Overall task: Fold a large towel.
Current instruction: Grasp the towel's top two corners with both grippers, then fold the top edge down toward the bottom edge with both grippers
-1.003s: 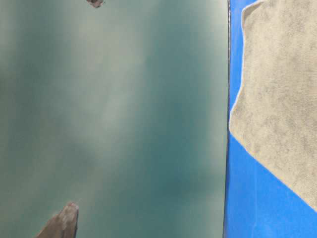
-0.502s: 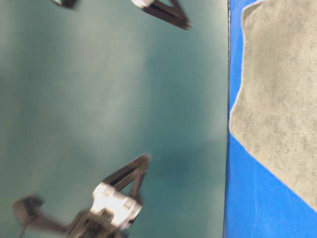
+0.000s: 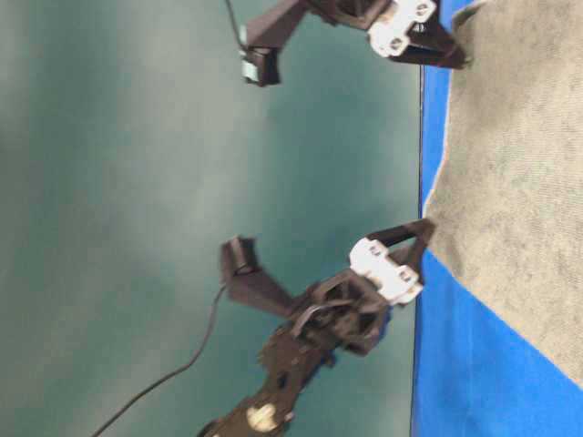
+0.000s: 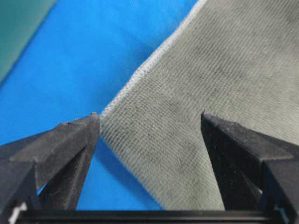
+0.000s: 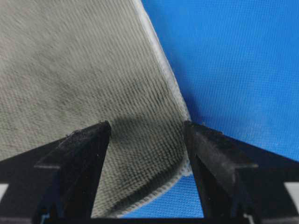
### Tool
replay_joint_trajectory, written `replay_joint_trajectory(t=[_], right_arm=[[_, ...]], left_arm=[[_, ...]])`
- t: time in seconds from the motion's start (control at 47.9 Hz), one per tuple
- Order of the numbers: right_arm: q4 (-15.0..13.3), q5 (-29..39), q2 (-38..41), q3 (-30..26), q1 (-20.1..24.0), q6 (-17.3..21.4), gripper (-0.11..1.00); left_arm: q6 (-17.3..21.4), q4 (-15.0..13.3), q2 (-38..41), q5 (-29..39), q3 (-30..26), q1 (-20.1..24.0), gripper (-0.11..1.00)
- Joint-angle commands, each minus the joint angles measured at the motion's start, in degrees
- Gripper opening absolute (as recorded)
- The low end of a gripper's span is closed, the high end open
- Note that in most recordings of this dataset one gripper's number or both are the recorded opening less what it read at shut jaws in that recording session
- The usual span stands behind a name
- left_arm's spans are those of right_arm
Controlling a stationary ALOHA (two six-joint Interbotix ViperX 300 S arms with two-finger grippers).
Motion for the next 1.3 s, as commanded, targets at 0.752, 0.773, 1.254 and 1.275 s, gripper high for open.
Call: replay_joint_trajectory(t=[0.752,0.773,1.254,1.275], right_arm=[[-2.9,0.88,0.09,-3.78,-0.88,-0.7,0.06],[-3.16,1.32,-0.44,-3.96,-1.05,-0.79,0.06],[-7.38,6.5,-9.4,-10.55,-2.02,-0.97,0.06],[-7.38,6.86,-10.2,-10.37,-1.14,-0.97,0.06]], left_arm=[[4.57,0.09,-3.96,1.41,-0.7,2.2,0.03],[4.57,0.0,-4.66,1.32,-0.79,2.64,0.03],[4.04,0.0,-16.17,0.79,2.29,5.89,0.04],[3.96,0.0,-17.31,0.79,2.99,5.45,0.03]])
